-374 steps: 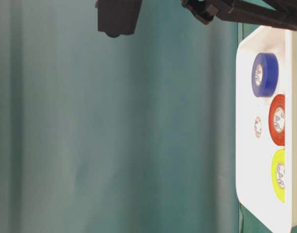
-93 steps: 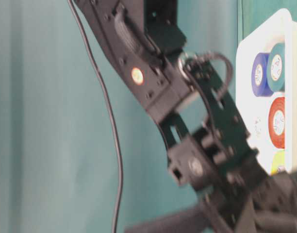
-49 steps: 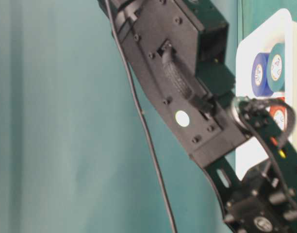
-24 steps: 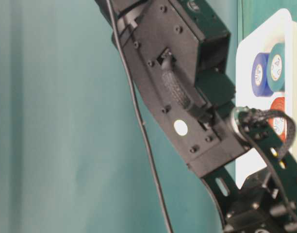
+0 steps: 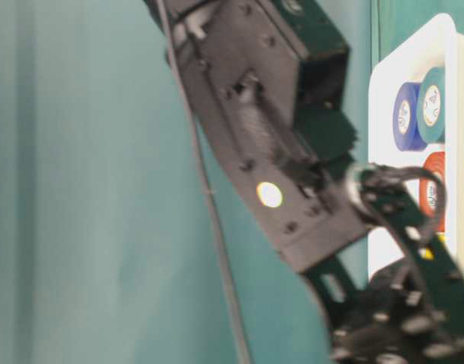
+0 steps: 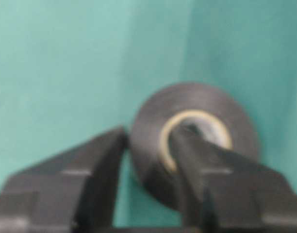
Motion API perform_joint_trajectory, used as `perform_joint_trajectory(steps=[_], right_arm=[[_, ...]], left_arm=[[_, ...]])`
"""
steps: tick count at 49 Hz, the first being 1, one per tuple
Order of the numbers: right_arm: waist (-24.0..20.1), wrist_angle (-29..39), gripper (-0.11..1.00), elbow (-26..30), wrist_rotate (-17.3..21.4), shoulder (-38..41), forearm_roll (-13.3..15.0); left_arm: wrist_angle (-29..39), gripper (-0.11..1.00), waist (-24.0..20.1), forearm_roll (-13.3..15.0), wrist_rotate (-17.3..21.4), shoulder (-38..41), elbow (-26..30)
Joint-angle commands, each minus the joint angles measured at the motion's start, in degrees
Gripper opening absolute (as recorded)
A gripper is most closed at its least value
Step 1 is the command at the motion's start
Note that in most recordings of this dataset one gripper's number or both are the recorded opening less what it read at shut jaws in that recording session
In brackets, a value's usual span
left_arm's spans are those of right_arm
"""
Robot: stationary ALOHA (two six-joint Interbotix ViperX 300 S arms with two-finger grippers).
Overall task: Put the tape into the white case with the right arm.
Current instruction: 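Lower the right gripper onto the black roll's rim and close, then lift the black roll and place it in the tray's upper left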
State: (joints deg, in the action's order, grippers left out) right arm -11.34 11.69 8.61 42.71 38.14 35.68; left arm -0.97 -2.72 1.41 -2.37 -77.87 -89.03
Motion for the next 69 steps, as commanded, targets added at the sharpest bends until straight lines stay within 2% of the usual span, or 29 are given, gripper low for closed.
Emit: perform_joint_trajectory(steps=[1, 11, 34, 42, 60, 69], right_arm=[[-0.18, 0.70, 0.00, 0.62, 0.09, -5.45, 0.26], [-0.18, 3.34, 0.00, 0.62, -0.18, -7.56, 0.44], [1.23, 4.13, 0.00, 0.62, -0.18, -7.91, 1.14], [3.78, 5.63, 0.00, 0.62, -0.26, -8.70, 1.32], [11.87, 7.73, 0.00, 0.62, -0.26, -9.84, 5.36], [16.61, 6.86, 0.00, 0.26, -0.26, -9.84, 5.54]], left_arm=[[-0.35, 0.00, -0.09, 0.09, 0.00, 0.53, 0.62], [-0.35, 0.00, 0.00, 0.00, 0.00, 0.53, 0.62], [-0.35, 0.00, 0.00, 0.09, -0.09, 0.44, 0.62], [-0.35, 0.00, -0.09, 0.09, -0.09, 0.53, 0.62], [-0.35, 0.00, 0.00, 0.09, -0.09, 0.53, 0.62], [-0.35, 0.00, 0.00, 0.09, -0.09, 0.44, 0.62]])
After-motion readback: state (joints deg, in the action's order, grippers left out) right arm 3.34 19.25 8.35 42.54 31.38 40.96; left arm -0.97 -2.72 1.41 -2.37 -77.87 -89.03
